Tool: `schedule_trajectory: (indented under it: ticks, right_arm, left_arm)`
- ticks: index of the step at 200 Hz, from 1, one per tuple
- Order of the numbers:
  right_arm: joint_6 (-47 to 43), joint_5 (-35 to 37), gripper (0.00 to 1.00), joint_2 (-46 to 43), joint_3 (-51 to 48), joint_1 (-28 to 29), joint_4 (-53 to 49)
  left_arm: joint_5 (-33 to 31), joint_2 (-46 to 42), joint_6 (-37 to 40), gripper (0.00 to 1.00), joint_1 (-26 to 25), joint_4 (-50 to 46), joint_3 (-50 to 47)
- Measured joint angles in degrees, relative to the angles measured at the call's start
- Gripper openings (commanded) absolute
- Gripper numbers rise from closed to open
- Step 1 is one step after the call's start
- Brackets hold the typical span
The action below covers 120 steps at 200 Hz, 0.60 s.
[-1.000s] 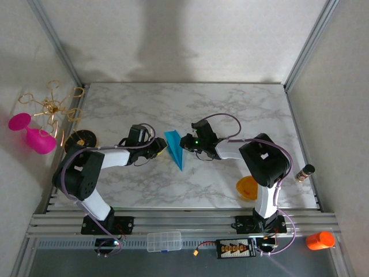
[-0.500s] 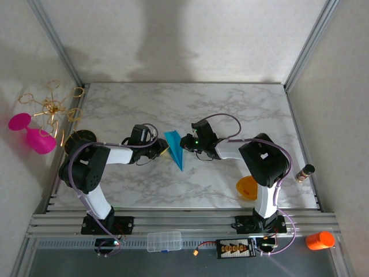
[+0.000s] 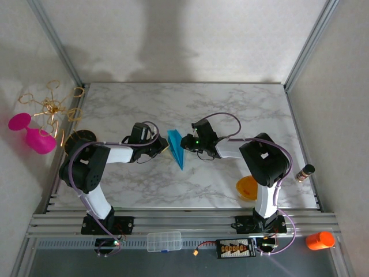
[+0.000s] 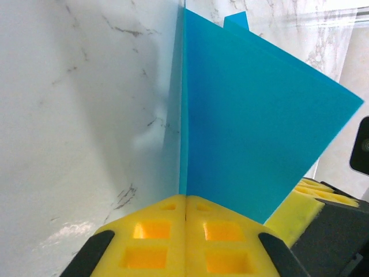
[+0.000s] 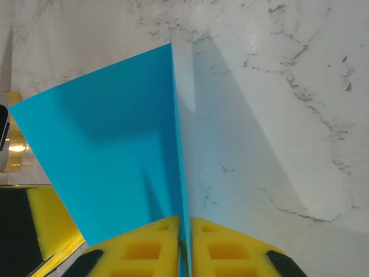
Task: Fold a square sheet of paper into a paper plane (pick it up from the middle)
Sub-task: Turn over a paper plane at the center of the table.
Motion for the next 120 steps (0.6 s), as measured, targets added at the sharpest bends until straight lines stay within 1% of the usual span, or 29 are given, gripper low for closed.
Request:
schedule_trajectory:
  ticks: [10,37,59,86,120]
  right_arm:
    - [-0.5,0.1,0.05,0.0,0.3,-0.2,-0.4]
    - [-1.0,0.9,0.03,0.0,0.3,-0.5,-1.0]
    - [-0.9,1.9,0.02,-0.6,-0.1,-0.6,-0.7]
    - [-0.4,2.6,0.02,-1.4,-1.3,-0.6,-0.5]
    - [1.6,3.0,0.03,-1.5,-2.7,-0.6,0.7]
  left_arm:
    - [-0.1,0.0,0.3,0.00,0.0,-0.3,0.3]
    - [-1.4,-0.9,0.8,0.00,0.0,-2.0,0.6]
    - [-3.7,-3.8,0.8,0.00,0.0,-4.1,0.4]
    - [-6.3,-8.0,0.3,0.00,0.0,-4.4,-1.3]
    - [-8.3,-9.4,-1.0,0.00,0.0,-4.4,-3.8]
